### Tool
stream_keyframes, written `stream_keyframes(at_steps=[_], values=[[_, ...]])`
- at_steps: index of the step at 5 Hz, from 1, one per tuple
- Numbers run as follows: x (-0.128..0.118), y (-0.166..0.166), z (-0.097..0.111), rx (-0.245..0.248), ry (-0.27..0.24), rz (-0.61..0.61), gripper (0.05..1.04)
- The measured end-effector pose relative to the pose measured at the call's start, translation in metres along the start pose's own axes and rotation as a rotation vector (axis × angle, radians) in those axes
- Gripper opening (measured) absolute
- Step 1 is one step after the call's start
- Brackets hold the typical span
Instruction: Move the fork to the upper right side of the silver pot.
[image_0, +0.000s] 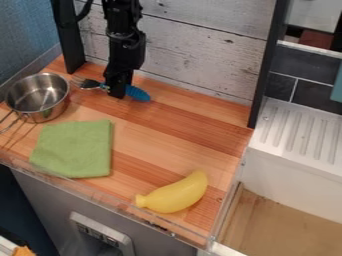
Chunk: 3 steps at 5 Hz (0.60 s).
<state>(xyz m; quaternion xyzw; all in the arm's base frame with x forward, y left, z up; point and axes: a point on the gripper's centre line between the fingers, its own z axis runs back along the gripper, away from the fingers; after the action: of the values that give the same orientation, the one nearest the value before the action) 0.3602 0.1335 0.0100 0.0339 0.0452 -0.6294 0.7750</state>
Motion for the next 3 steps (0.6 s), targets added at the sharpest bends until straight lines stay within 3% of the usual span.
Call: stream_keyframes(at_steps=[2,3], values=[[0.0004,0.0052,-0.0099,-0.024,-0.009,-0.031,0.382],[-0.0002,0.0076,-0.0099,-0.029,-0.008,-0.026,0.454]])
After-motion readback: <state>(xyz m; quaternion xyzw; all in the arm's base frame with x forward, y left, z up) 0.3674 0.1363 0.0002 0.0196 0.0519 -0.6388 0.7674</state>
